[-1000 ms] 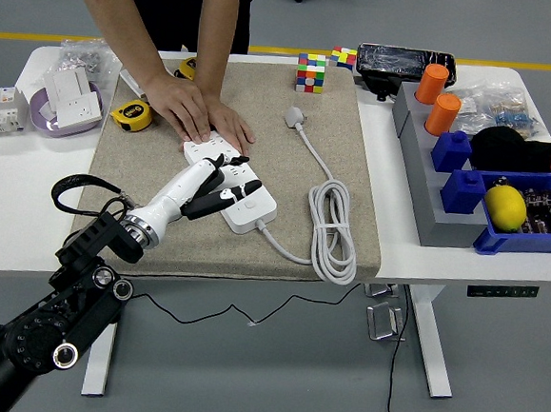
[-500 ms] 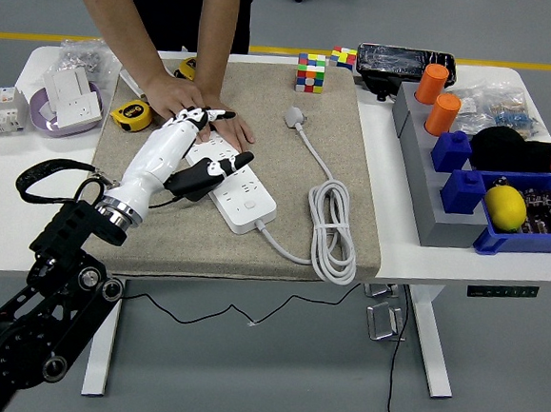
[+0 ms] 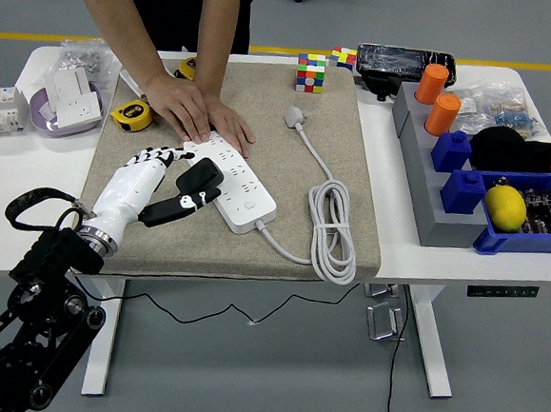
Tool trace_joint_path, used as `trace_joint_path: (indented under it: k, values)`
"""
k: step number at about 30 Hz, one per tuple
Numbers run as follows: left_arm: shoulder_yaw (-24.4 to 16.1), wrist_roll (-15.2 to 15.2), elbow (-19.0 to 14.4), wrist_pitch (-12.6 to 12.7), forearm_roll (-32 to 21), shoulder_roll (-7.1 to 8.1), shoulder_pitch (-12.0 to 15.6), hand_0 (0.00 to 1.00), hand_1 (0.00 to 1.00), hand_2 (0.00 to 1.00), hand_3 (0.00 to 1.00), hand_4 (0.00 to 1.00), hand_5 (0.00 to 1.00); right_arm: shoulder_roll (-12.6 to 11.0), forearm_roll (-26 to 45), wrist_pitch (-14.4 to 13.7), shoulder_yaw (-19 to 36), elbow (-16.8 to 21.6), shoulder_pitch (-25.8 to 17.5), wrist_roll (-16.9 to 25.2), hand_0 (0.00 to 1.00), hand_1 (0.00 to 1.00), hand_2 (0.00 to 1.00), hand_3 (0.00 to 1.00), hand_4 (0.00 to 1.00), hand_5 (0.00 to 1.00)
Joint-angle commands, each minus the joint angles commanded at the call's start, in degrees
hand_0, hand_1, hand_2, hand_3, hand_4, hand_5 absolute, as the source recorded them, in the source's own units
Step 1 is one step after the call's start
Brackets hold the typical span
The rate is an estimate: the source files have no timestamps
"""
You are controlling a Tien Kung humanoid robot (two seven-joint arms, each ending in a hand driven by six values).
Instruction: Pick up the plug,place it near the board,insert it into the board,press the button
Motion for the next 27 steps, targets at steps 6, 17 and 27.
trace_joint_path:
  k: [6, 17, 27]
  values:
    - [1.6, 0.5, 2.0, -0.9, 0.0, 0.02, -1.2, 0.998, 0.998, 0.998, 0.998, 0.998, 0.998, 0.0, 0.3, 0.1, -0.1, -0.1, 0.0, 0.0, 0.805, 0.767, 0.752, 0.778, 0.998, 0.998]
    - [3.4, 0.0, 4.5, -1.6, 0.0, -0.12, -2.3, 0.998, 0.998, 0.998, 0.998, 0.998, 0.998, -0.1, 0.4, 0.0, 0.0, -0.1, 0.1, 0.0, 0.805, 0.767, 0.751, 0.778, 0.998, 0.998]
    - [4.4, 0.0, 5.3, -1.7, 0.0, -0.50, -3.0, 0.998, 0.998, 0.998, 0.998, 0.998, 0.998, -0.1, 0.3, -0.1, 0.1, -0.1, 0.3, 0.1, 0.805, 0.767, 0.751, 0.778, 0.998, 0.998]
